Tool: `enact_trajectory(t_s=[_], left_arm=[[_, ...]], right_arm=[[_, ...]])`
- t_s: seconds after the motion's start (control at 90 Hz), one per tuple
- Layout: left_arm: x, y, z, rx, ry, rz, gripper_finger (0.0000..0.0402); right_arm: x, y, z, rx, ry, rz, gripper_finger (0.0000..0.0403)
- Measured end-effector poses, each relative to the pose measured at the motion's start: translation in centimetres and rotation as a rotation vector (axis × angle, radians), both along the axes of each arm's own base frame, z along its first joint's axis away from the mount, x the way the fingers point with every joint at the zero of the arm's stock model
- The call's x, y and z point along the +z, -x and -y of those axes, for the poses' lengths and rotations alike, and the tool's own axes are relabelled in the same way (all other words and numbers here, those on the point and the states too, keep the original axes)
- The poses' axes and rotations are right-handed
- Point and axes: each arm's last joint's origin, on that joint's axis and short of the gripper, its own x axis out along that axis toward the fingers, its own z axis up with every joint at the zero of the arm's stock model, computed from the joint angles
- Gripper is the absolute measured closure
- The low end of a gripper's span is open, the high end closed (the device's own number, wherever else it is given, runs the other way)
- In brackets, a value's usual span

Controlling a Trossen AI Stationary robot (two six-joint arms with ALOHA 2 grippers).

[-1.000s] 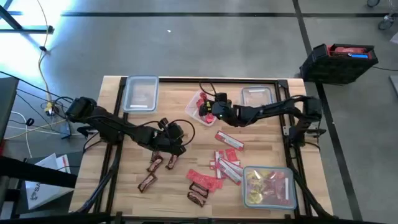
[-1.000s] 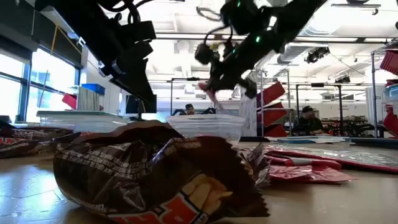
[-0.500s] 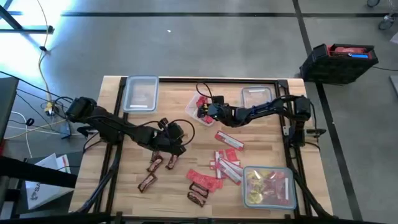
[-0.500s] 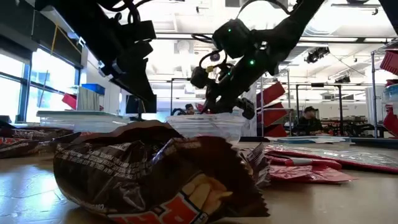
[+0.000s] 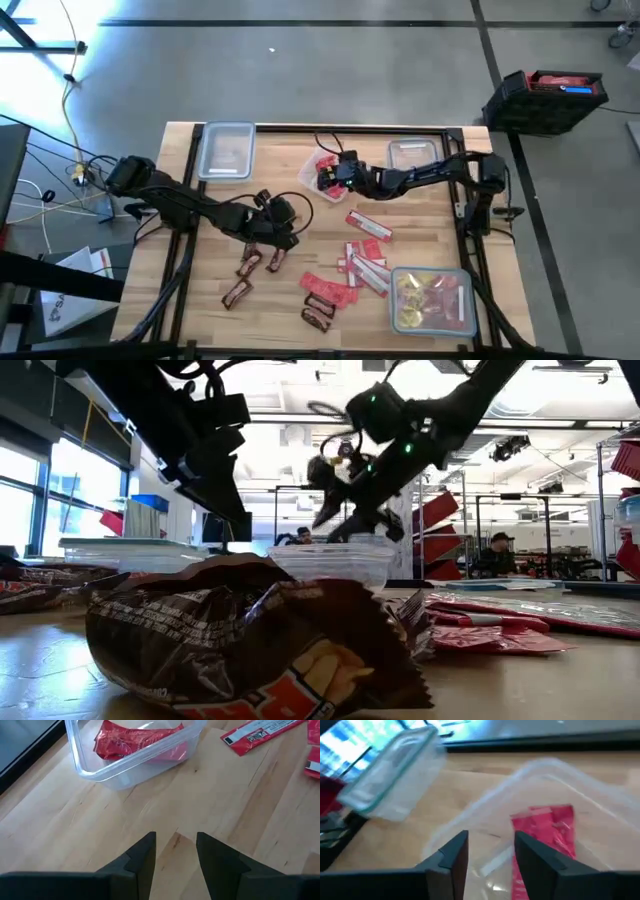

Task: Sort candy
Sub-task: Put the strawberry red into the upper middle transparent bin

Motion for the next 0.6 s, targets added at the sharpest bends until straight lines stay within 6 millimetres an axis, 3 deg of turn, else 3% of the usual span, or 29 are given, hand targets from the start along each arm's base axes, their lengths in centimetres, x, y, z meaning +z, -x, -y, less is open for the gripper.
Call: enact_trajectory(t_s=[0.178, 0.378, 0.478, 0.6], left_arm=[[0.0, 0.0, 0.1, -0.007, 0.006, -0.007, 0.0275], [0.0, 0.1, 0.2, -0.013, 0.005, -0.007, 0.0275], [0.0, 0.0, 0.3, -0.012, 0.007, -0.002, 0.0275], [0.0, 0.0, 0.3, -0.012, 0.008, 0.005, 0.0275]], right_arm=[[5.0, 1.8, -0.9, 0.255, 0.088, -0.009, 0.0273], [9.8, 6.4, -3.1, 0.498, 0.097, -0.099, 0.0273], [11.2, 9.1, -4.3, 0.54, 0.063, -0.171, 0.0273], [11.5, 11.6, -6.2, 0.575, -0.003, -0.287, 0.0273]])
